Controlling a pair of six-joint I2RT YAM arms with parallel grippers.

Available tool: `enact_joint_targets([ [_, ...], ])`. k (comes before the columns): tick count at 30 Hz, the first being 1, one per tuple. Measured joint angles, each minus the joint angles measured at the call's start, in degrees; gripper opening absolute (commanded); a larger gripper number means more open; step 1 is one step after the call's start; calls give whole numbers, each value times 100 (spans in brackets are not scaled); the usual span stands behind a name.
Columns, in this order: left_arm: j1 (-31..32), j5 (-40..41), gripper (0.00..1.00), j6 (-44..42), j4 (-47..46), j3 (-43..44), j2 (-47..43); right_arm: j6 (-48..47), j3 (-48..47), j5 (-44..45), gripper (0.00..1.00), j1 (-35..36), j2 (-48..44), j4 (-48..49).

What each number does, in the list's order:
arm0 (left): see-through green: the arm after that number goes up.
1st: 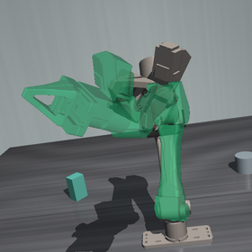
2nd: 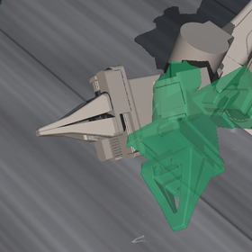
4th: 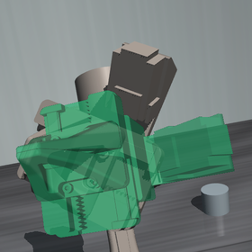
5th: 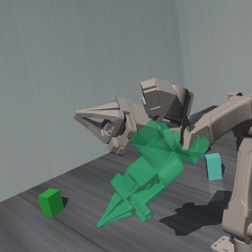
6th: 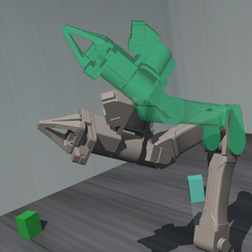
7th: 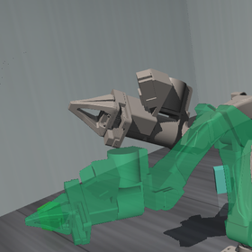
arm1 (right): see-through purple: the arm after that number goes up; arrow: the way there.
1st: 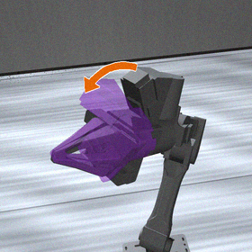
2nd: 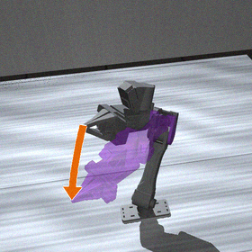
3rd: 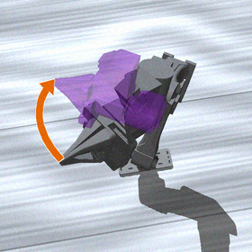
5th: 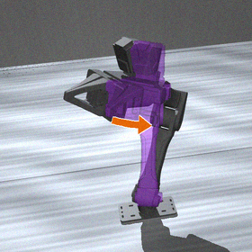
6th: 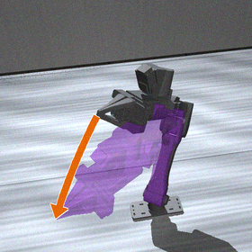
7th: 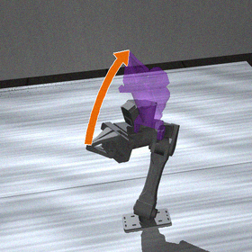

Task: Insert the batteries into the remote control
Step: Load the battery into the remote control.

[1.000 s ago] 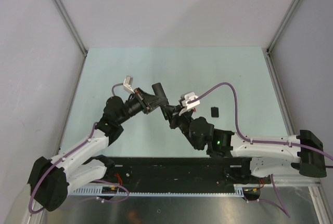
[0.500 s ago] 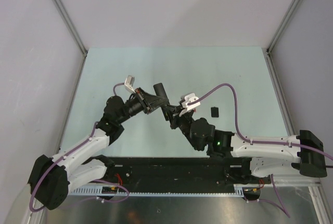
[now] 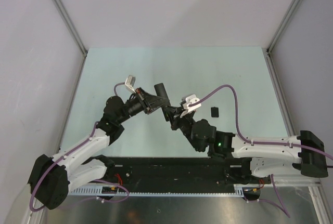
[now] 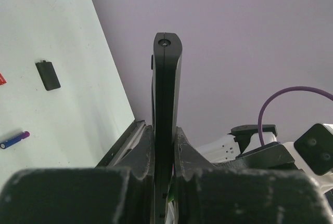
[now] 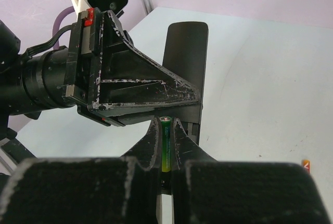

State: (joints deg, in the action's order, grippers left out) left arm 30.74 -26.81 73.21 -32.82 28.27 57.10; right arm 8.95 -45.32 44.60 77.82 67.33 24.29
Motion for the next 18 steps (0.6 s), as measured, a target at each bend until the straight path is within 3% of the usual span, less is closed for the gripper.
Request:
enact_joint_targets([
  [18, 39, -90, 0, -28, -28, -2, 52, 455, -17, -599, 0, -96, -291, -837],
])
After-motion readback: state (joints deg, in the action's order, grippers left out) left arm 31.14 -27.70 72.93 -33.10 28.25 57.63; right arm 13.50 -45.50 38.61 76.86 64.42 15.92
